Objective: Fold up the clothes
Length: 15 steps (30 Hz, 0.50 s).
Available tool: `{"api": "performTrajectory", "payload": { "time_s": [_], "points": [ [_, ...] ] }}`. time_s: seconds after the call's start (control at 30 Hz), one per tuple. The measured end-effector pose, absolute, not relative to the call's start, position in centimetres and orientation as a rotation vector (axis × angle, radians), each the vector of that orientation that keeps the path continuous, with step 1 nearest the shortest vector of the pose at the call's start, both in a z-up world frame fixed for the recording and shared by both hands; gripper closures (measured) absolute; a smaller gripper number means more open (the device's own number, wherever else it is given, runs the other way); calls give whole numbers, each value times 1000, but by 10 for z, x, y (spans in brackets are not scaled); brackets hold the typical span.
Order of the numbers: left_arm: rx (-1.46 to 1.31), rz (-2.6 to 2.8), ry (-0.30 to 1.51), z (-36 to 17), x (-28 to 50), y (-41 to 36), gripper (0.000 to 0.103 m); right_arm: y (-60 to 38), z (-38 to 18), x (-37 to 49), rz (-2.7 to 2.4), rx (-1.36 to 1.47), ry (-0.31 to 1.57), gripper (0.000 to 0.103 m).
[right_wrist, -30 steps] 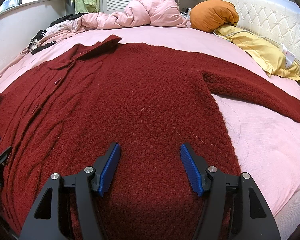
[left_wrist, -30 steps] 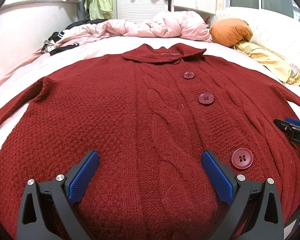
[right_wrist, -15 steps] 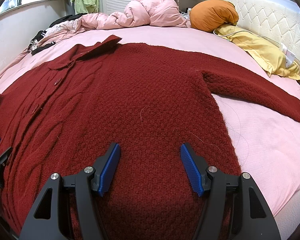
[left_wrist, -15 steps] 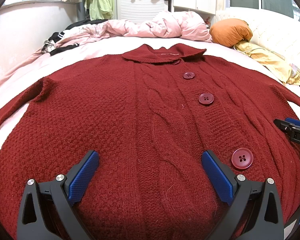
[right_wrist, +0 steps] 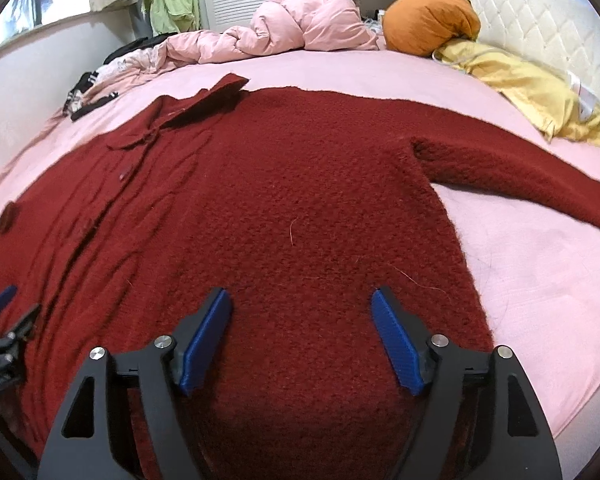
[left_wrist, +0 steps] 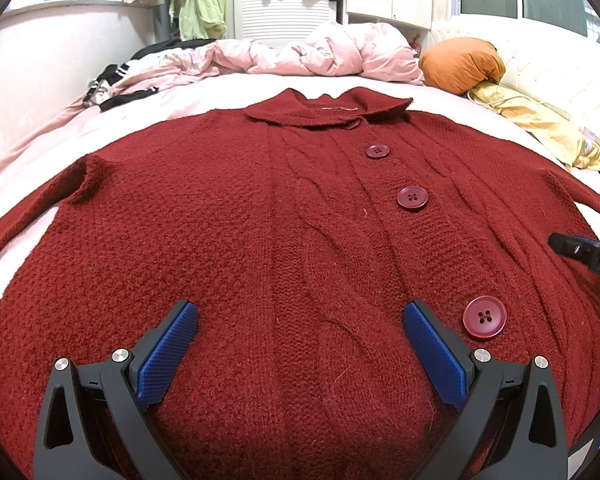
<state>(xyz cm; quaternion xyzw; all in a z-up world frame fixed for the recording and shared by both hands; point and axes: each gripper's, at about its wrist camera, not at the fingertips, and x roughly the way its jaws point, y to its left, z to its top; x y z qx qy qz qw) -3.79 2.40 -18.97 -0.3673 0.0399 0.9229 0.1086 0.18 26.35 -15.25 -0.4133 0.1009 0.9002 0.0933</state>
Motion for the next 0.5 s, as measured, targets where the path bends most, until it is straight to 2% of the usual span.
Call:
{"api": "performTrajectory", "payload": {
  "time_s": [0.07,0.27,0.37,0.5],
  "points": [
    [-1080,2715,117,-190,-38,24,0,272,-148,1,2671,-1250,405,29],
    [-1081,2718,114,-189,-38,27,0,350,-107,10,2682,-1136,905,29],
    [-1081,2717,115,-189,-38,26,0,408,-82,30,2648,-959,1047,29],
    [-1081,2716,116,-188,-38,24,0,505,-79,71,2473,-764,1417,29]
  ]
}}
